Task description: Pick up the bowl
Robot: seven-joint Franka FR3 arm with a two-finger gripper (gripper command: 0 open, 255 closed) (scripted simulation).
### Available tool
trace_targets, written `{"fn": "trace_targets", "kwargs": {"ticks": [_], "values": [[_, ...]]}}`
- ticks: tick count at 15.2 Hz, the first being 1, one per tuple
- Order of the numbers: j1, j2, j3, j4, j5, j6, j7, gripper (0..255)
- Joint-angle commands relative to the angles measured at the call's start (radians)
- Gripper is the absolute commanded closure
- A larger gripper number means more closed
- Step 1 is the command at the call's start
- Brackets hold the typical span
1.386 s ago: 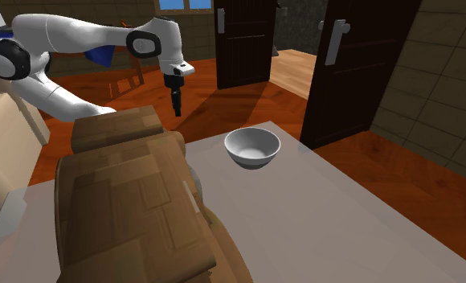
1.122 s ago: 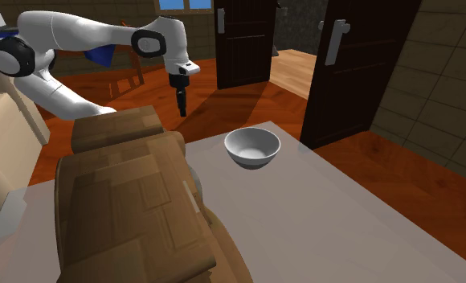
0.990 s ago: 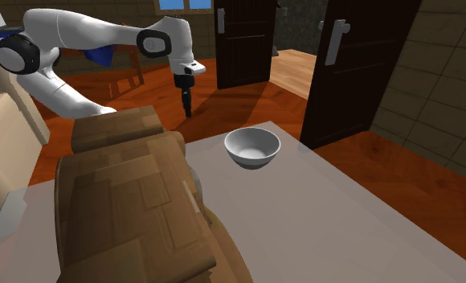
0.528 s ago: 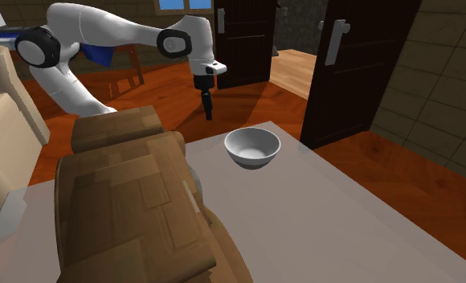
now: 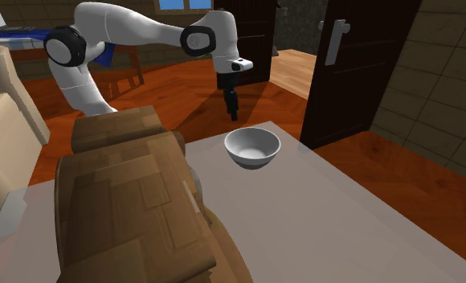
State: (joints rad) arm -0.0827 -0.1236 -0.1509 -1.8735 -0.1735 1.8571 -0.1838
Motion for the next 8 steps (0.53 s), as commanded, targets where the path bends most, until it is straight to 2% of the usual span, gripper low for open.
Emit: {"fn": "trace_targets", "kwargs": {"ticks": [1,3,8], "values": [[-0.007,0.065,-0.009,0.076,-0.005,0.004,-0.016,0],[-0.012,0.115,-0.015,0.139,-0.005,0.001,-0.029,0],[-0.013,0.113,-0.016,0.070,-0.010,0.067,-0.019,0]]}}
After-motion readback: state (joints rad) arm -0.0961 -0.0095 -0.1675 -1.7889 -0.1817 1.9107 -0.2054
